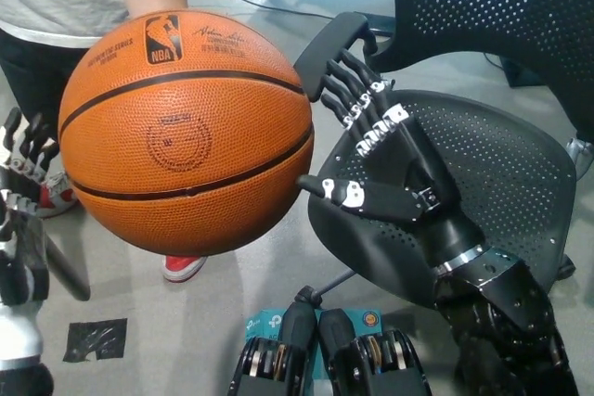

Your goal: The robot grabs the basketball from a person using both hands and then drops it on the black chair in the front

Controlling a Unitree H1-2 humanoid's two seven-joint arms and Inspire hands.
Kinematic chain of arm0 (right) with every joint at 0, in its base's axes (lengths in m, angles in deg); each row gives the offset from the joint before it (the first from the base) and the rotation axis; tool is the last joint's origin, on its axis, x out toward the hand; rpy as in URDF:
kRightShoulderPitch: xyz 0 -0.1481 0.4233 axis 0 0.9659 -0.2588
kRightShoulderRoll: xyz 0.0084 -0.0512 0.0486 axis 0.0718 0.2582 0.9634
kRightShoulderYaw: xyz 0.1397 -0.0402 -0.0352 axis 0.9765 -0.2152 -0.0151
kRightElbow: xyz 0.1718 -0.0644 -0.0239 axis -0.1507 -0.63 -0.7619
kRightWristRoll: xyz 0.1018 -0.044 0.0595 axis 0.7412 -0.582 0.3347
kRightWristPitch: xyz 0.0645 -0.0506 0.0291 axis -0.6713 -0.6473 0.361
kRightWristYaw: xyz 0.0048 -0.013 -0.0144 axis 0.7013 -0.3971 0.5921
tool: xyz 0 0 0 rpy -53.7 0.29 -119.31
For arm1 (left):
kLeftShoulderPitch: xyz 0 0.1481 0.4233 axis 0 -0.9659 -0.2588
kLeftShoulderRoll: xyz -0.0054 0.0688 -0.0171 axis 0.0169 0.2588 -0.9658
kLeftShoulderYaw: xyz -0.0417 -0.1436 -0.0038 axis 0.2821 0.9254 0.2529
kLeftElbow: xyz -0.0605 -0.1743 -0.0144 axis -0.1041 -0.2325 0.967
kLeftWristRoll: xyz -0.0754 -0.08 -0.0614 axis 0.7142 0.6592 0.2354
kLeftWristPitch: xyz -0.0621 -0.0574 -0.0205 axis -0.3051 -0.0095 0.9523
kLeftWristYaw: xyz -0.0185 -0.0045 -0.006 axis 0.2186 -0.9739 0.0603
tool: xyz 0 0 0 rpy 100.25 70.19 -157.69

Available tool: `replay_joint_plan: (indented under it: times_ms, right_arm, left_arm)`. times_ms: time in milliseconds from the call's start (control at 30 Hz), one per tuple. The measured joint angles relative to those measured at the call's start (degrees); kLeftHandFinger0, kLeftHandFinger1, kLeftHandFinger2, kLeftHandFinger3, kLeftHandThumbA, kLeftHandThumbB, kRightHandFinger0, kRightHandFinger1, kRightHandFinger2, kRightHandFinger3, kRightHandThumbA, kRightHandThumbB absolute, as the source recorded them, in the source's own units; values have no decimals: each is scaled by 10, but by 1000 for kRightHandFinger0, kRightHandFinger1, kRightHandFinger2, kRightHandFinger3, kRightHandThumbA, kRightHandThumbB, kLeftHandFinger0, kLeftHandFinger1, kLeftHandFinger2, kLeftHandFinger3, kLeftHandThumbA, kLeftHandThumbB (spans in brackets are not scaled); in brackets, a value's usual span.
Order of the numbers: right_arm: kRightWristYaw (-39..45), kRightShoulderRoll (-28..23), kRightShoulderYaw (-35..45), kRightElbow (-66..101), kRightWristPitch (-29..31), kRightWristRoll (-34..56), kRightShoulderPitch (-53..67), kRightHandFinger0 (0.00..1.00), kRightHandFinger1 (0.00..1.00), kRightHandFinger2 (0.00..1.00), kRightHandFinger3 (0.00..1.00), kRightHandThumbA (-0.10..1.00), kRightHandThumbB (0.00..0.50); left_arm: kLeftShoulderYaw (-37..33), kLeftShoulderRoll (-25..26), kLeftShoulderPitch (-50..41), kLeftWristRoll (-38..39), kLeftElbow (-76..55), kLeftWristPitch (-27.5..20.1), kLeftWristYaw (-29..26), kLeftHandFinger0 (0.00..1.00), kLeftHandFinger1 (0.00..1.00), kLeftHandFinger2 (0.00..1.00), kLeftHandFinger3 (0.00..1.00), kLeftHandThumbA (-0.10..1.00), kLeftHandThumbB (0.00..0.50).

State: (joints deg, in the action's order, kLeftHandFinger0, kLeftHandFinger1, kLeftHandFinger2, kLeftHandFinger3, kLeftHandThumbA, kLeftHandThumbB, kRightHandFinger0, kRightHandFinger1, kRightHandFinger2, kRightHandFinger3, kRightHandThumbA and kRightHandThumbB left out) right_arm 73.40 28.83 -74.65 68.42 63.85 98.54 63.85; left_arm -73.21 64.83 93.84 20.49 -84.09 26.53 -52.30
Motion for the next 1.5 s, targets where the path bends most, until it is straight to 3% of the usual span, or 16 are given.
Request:
replay_joint_plan:
  times_ms: [500,733,1100,1500]
  right_arm:
    - [14,3,22,10,-28,63,-3,1000,1000,1000,1000,1000,496]
    - [14,18,26,-33,-28,62,-18,1000,1000,1000,1000,1000,475]
    - [14,22,26,-76,-21,46,-54,1000,1000,1000,1000,1000,499]
    - [14,46,26,-93,-16,35,-59,1000,1000,1000,1000,1000,483]
  left_arm:
    - [-14,-4,6,-8,0,11,0,1000,1000,1000,1000,1000,249]
    - [-19,-4,6,-9,0,11,1,1000,1000,1000,1000,1000,254]
    - [-22,-4,7,-14,0,11,0,1000,1000,1000,1000,1000,266]
    - [-25,-4,19,-15,10,9,-6,1000,1000,1000,1000,1000,199]
